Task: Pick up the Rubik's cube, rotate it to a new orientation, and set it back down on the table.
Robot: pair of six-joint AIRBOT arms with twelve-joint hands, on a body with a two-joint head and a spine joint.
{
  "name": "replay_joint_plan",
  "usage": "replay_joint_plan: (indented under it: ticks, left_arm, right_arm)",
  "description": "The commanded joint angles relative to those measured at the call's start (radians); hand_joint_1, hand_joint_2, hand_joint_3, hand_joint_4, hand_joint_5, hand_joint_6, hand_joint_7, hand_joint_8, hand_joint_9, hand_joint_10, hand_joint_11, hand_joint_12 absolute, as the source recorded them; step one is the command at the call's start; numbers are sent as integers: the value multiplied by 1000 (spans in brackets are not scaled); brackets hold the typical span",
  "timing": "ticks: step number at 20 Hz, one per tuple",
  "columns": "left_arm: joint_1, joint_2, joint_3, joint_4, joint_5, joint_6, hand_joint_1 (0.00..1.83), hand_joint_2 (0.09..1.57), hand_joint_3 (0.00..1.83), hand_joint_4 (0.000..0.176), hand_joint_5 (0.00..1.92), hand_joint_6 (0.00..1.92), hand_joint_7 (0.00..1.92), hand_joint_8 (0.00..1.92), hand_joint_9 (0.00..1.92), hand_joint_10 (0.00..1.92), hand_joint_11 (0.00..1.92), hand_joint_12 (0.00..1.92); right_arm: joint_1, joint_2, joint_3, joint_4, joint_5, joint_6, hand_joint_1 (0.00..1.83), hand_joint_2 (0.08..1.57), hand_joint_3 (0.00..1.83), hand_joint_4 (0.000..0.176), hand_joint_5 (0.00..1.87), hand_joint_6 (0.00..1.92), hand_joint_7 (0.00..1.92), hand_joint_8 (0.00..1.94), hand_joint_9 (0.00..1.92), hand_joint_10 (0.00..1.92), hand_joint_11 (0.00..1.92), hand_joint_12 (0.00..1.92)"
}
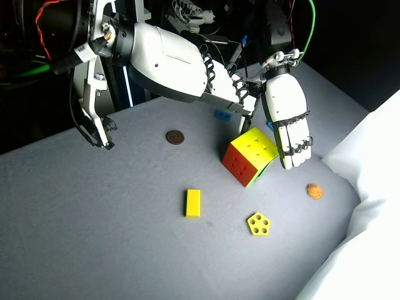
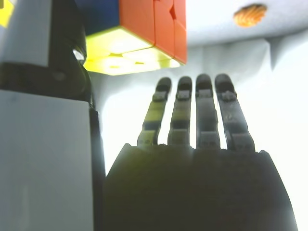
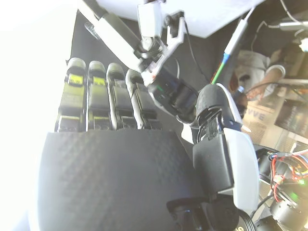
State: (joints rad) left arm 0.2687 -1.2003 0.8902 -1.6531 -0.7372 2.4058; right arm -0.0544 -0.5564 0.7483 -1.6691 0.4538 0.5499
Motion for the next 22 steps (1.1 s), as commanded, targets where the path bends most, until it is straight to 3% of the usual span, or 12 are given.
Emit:
replay_joint_plan:
  ticks: [1,4,22]
  left_arm:
    - [-6,0,3,59,-13,-2,866,1017,1,0,0,0,0,0,0,0,12,6]
    - [3,-9,7,59,-13,-2,881,1011,0,0,0,0,0,0,0,0,2,2]
    - [38,-52,57,84,3,-30,862,969,0,0,0,0,0,0,0,0,0,0]
  right_arm:
    - [5,5,-1,43,-1,8,0,1270,8,0,19,7,42,13,28,11,0,0]
    - [-3,6,-1,-80,-10,116,0,1273,8,0,21,8,44,11,21,7,0,0]
    - [-13,8,-13,-81,-11,107,0,1274,4,0,40,13,75,11,50,13,0,0]
